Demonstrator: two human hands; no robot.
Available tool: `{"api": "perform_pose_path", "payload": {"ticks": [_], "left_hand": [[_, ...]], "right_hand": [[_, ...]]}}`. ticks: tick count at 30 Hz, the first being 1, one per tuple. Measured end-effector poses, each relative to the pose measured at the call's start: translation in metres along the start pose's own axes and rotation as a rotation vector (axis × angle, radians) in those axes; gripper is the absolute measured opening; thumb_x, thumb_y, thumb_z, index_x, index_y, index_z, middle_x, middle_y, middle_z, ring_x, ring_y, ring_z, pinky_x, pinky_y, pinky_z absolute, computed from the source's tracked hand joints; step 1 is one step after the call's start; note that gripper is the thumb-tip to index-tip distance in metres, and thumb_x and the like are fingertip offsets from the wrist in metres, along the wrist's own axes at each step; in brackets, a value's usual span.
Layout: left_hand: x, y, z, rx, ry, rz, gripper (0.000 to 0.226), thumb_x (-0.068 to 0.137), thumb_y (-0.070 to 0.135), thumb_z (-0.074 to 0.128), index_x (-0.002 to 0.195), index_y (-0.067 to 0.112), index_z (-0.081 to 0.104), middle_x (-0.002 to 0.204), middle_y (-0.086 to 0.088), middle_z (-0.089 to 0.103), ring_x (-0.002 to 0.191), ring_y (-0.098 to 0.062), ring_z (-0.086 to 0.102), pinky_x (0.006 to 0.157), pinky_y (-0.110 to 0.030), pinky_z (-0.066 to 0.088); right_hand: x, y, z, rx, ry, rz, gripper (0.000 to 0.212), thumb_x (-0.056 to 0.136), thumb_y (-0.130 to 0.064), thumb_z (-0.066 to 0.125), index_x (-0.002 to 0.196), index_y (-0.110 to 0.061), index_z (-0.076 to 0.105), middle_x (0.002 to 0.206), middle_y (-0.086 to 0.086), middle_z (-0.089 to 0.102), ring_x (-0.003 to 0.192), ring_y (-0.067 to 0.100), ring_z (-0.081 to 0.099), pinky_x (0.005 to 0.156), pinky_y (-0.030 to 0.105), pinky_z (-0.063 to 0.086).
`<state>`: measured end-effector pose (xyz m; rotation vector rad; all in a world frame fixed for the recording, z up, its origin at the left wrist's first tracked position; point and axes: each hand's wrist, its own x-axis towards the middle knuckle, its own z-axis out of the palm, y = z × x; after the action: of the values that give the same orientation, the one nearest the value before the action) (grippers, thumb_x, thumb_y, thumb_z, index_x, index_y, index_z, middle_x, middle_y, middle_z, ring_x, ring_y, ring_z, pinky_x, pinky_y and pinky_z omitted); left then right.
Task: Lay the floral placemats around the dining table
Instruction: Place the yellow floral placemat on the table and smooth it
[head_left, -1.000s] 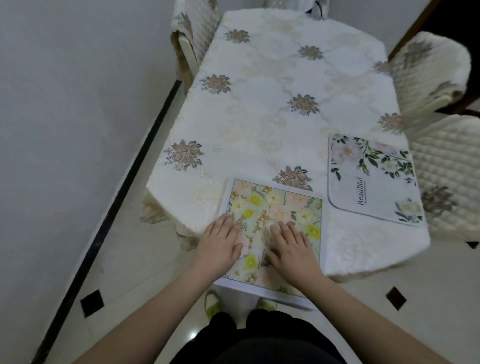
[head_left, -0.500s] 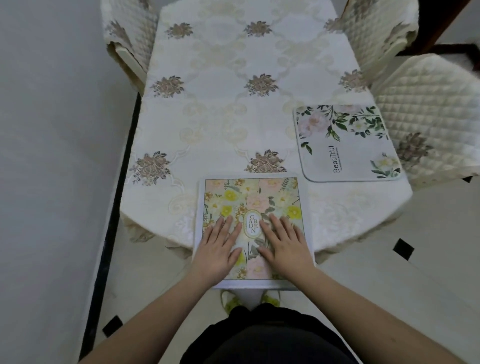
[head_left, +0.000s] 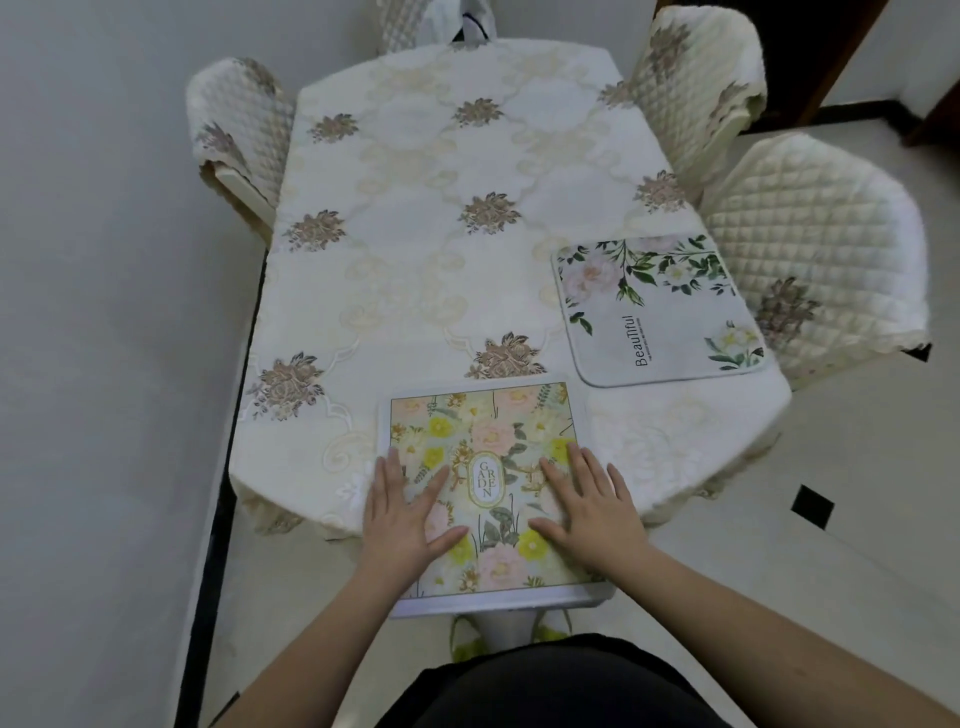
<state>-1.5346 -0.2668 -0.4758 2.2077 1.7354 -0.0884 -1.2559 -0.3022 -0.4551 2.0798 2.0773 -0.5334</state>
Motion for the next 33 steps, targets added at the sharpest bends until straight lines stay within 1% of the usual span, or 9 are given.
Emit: {"api": "perform_pose_path", "payload": {"ticks": [4,8,11,14,16,20,28,31,33], "left_hand": [[-0.005,0.01,-0.01,-0.049,-0.06,-0.152,0.104,0.053,0.104,0.005,0.148,0.06,0.006,0.157,-0.026,-0.027,0.146,-0.039,-0.027,0.12,-0.051,0.008],[-0.004,0.018,-0.021,-0.161,-0.051,-0.231,0.079,0.076,0.077,0.057,0.147,0.051,0.033,0.161,-0.025,-0.003,0.15,-0.04,0.002,0.119,-0.049,0.016],[0.003,0.017,-0.029,-0.263,0.072,-0.174,0.061,0.085,0.044,0.073,0.141,0.032,0.053,0.159,-0.022,0.019,0.147,-0.038,0.021,0.117,-0.047,0.022],[0.007,0.024,-0.032,-0.309,0.114,-0.112,0.062,0.089,0.032,0.07,0.147,0.029,0.047,0.163,-0.015,0.013,0.15,-0.031,0.016,0.118,-0.044,0.021],[0.011,0.028,-0.033,-0.298,0.159,-0.217,0.068,0.089,0.036,0.069,0.151,0.03,0.039,0.163,-0.019,0.007,0.151,-0.033,0.01,0.118,-0.046,0.019],[0.014,0.023,-0.032,-0.311,0.012,-0.429,0.081,0.091,0.053,0.06,0.157,0.03,0.019,0.162,-0.024,0.005,0.151,-0.037,0.009,0.118,-0.048,0.019],[-0.001,0.019,-0.032,-0.411,0.022,-0.396,0.075,0.093,0.039,0.063,0.156,0.03,0.023,0.163,-0.017,0.011,0.15,-0.033,0.017,0.117,-0.043,0.023],[-0.007,0.021,-0.039,-0.465,0.074,-0.373,0.071,0.095,0.032,0.062,0.155,0.033,0.025,0.164,-0.013,0.014,0.149,-0.03,0.02,0.115,-0.041,0.027],[-0.011,0.021,-0.047,-0.521,0.126,-0.343,0.07,0.095,0.027,0.062,0.154,0.033,0.026,0.162,-0.009,0.019,0.146,-0.021,0.027,0.108,-0.025,0.032]], "right_hand": [[-0.004,0.004,-0.004,0.075,-0.017,0.084,0.094,0.073,-0.088,0.012,0.154,-0.044,-0.006,0.162,0.013,-0.02,0.15,0.03,-0.012,0.12,0.044,-0.001],[-0.006,-0.002,-0.011,0.074,-0.045,0.1,0.103,0.062,-0.087,-0.002,0.154,-0.041,-0.003,0.163,0.019,-0.007,0.151,0.033,-0.004,0.12,0.044,0.002],[-0.007,-0.003,-0.011,0.064,-0.017,0.087,0.102,0.066,-0.085,0.0,0.156,-0.037,0.005,0.162,0.024,0.004,0.15,0.037,0.002,0.12,0.045,0.003],[-0.008,-0.002,-0.006,0.05,-0.015,0.094,0.097,0.072,-0.083,0.006,0.156,-0.034,0.015,0.16,0.026,0.011,0.149,0.039,0.009,0.12,0.047,0.006],[-0.008,-0.001,-0.004,0.057,0.003,0.098,0.093,0.077,-0.083,0.012,0.152,-0.031,0.03,0.156,0.028,0.025,0.145,0.042,0.023,0.118,0.046,0.011],[-0.008,-0.001,-0.002,0.059,-0.029,0.091,0.088,0.086,-0.079,0.007,0.139,-0.025,0.053,0.141,0.029,0.047,0.131,0.044,0.047,0.108,0.046,0.018],[-0.012,-0.005,-0.007,0.09,0.108,0.058,0.088,0.068,-0.061,0.077,0.141,-0.021,0.048,0.145,0.029,0.042,0.135,0.044,0.041,0.111,0.046,0.016],[-0.015,-0.006,-0.023,0.285,0.183,0.017,0.083,0.081,-0.052,0.072,0.149,-0.023,0.036,0.156,0.019,0.028,0.141,0.034,0.035,0.114,0.042,0.024],[-0.018,-0.008,-0.04,0.531,0.179,-0.001,0.076,0.089,-0.043,0.067,0.152,-0.024,0.029,0.159,0.007,0.018,0.136,0.021,0.041,0.103,0.033,0.038]]}}
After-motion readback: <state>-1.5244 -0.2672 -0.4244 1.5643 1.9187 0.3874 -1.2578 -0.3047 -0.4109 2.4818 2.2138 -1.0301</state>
